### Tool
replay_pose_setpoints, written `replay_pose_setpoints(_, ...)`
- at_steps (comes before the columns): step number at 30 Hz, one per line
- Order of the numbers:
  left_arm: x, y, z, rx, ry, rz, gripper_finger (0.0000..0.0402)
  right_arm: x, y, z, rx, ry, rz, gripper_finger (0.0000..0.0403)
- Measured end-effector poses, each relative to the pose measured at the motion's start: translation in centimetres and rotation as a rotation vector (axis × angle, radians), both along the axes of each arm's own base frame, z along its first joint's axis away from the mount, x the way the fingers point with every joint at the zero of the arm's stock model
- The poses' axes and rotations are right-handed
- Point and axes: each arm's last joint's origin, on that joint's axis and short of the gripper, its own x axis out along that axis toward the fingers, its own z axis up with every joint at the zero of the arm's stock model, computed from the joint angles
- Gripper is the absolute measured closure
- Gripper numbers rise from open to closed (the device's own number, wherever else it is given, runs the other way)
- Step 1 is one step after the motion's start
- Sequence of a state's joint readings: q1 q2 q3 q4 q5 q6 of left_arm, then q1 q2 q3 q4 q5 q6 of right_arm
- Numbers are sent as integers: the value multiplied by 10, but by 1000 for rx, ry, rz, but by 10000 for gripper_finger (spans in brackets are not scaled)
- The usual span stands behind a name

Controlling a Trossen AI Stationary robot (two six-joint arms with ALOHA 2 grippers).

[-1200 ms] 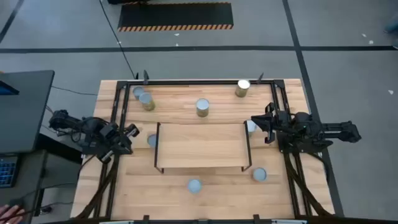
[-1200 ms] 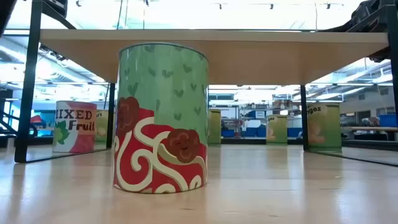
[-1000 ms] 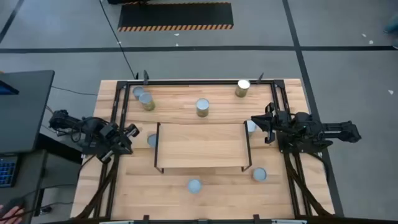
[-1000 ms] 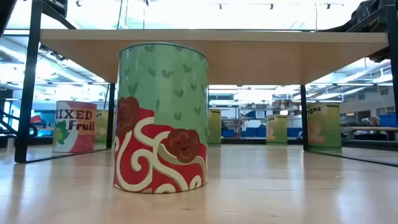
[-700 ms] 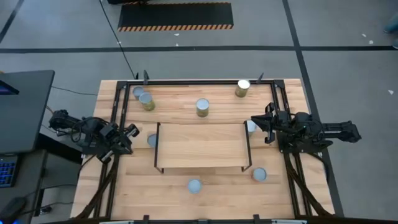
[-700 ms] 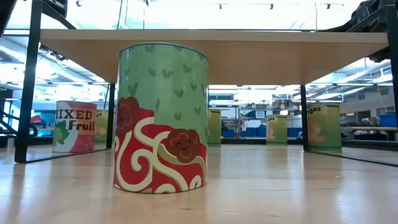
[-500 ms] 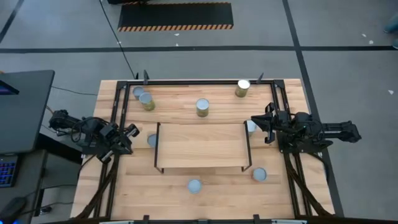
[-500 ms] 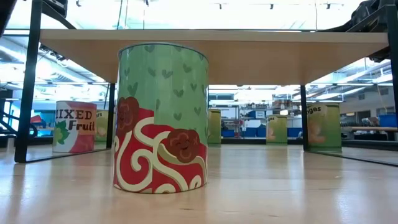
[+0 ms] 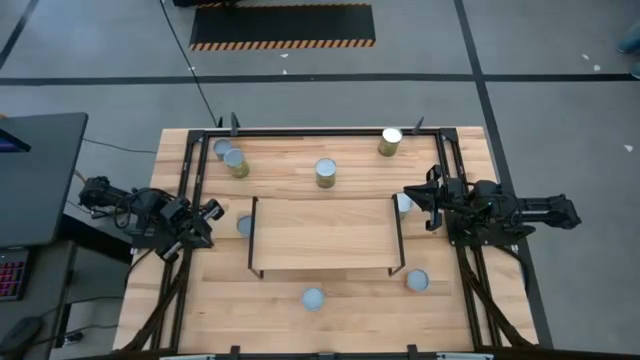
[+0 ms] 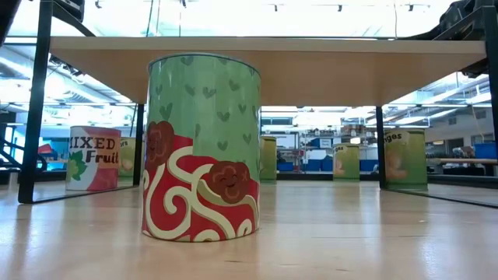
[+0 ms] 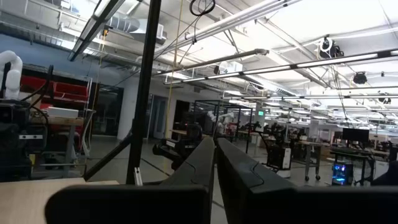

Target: Pick and place cans onto a shelf

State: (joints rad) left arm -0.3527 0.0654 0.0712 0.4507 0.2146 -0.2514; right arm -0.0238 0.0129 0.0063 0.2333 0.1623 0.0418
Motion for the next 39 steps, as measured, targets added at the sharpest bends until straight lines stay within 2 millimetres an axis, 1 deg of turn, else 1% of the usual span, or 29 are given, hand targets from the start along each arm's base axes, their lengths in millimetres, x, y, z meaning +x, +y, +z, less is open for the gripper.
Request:
replay_pose_setpoints(8, 0, 0, 0, 14, -11, 8, 377, 0, 0, 0, 0, 0, 0, 358)
replay_pose_setpoints(10, -1, 1, 3, -3, -41, 26, 377, 0, 0, 0, 0, 0, 0, 358)
replay_pose_setpoints(12, -1, 3, 5, -54, -36, 62, 377, 0, 0, 0, 0, -1, 0, 358)
replay_pose_setpoints(17, 5, 7, 2, -246, 85, 176, 377, 0, 0, 0, 0, -2, 0, 358)
replay_pose_setpoints(21, 11, 6, 0, -345, 164, 188, 377, 0, 0, 1, 0, -7, 0, 358)
replay_pose_setpoints(25, 11, 7, 2, -360, 148, 188, 377, 0, 0, 1, 0, -15, 0, 358)
replay_pose_setpoints(27, 9, 6, 4, -408, 142, 141, 377, 0, 0, 2, 0, -17, 0, 358)
replay_pose_setpoints(28, 8, 7, 6, -397, 112, 150, 377, 0, 0, 2, 0, -18, 0, 358)
replay_pose_setpoints(29, 9, 8, 7, -362, 87, 201, 377, 0, 0, 2, 0, -20, 0, 358)
replay_pose_setpoints(31, 11, 10, 7, -325, 90, 325, 377, 0, 0, 2, -1, -20, 0, 358)
replay_pose_setpoints(32, 13, 10, 10, -303, 93, 379, 377, 0, 0, 2, -1, -20, 0, 358)
replay_pose_setpoints(35, 18, 11, 34, -211, 111, 528, 377, 0, 0, 2, -1, -20, 1, 358)
replay_pose_setpoints(39, 30, 10, 65, -75, 311, 695, 377, 0, 0, 2, -1, -20, 0, 358)
